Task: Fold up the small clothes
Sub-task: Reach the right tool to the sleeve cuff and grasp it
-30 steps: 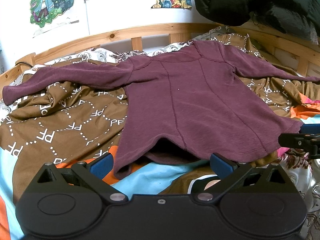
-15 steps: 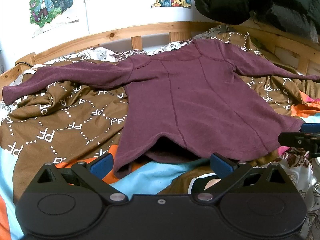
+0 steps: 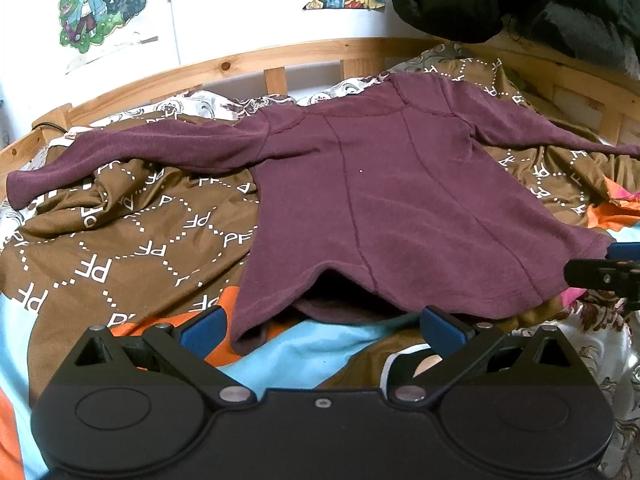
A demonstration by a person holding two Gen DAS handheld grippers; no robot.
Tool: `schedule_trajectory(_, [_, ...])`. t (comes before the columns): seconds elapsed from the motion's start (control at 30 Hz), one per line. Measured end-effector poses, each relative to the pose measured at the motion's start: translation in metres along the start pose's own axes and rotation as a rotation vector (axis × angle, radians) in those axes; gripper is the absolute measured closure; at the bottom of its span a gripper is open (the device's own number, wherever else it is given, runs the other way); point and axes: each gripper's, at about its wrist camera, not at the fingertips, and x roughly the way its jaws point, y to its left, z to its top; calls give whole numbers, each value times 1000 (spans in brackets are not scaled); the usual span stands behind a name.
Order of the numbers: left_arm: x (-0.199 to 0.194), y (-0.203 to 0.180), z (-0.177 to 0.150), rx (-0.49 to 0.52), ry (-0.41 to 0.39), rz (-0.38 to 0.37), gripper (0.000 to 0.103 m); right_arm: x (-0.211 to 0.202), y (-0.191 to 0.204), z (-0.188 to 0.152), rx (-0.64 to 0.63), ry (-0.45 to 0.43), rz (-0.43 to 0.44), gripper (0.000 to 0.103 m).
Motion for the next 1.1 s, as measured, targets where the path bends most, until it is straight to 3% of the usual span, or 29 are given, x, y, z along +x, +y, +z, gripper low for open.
schedule_trajectory(0.27, [9, -12, 43, 129, 40, 37, 1, -5, -11, 9, 55, -27, -53, 0])
schedule_trajectory(0.47, [16, -36, 101, 225, 68, 85, 1, -15, -37, 27, 108, -126, -122, 0])
schedule_trajectory(0.67, [25, -58, 146, 262, 78, 154, 1, -28, -91, 57, 217, -242, -162, 0])
schedule_trajectory(0.93, [55, -91, 166, 350, 68, 171, 1, -39, -144, 82, 253, -440, -216, 0])
schedule_trajectory(1.1, [87, -110, 166, 354, 113, 150, 1, -9, -168, 110, 302, -506, -226, 0])
